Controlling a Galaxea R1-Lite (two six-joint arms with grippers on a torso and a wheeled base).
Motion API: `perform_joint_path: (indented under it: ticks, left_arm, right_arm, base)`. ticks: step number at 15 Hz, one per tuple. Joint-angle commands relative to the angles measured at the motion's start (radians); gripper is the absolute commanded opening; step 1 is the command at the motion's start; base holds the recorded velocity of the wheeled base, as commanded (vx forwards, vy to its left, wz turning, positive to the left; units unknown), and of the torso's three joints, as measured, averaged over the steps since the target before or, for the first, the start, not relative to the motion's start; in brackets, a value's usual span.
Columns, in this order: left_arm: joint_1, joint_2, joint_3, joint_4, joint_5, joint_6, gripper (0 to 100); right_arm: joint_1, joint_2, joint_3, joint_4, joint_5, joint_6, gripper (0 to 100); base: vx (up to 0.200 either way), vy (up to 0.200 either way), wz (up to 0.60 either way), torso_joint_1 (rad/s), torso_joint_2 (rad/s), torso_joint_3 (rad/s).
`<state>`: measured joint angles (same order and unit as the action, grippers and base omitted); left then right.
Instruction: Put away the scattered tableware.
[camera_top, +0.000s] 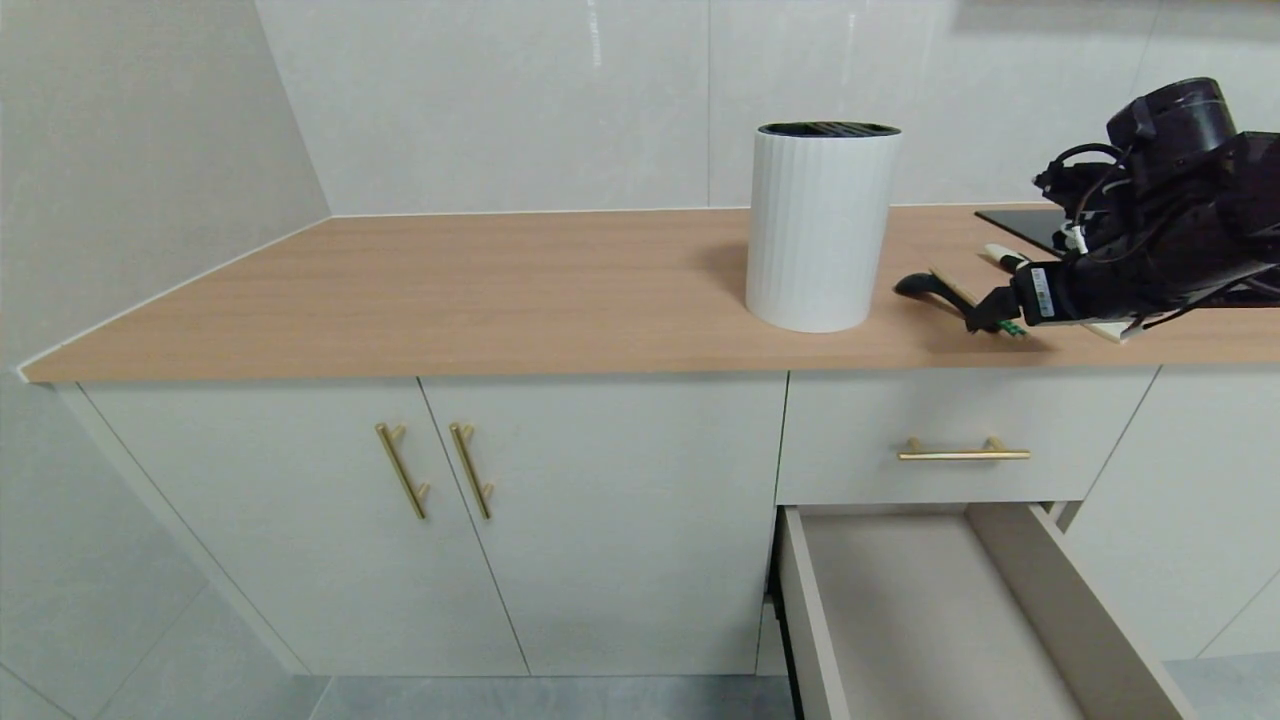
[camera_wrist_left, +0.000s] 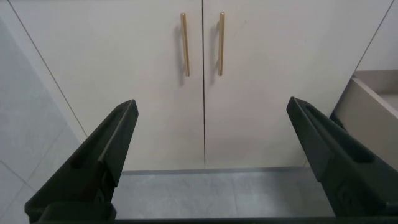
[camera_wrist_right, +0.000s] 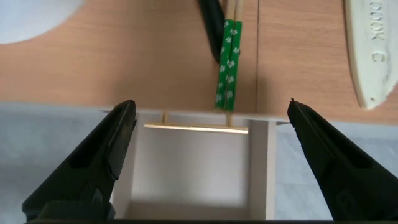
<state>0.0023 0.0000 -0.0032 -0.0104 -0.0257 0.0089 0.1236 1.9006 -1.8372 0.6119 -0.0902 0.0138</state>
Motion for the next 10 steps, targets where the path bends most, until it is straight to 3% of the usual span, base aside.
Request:
perform_joint_path:
  ticks: [1, 10]
  left_arm:
    - [0.001, 0.000, 0.000, 0.000, 0.000, 0.000, 100]
    - [0.001, 0.000, 0.000, 0.000, 0.000, 0.000, 100]
  right_arm:
    - [-0.001, 0.046, -0.025, 0.003, -0.008, 0.002, 100]
    - [-0.013, 0.075, -0.040, 0.002, -0.009, 0.002, 100]
  base:
    - [0.000, 0.000, 0.00, 0.000, 0.00, 0.000]
    - [0.000, 0.000, 0.00, 0.000, 0.00, 0.000]
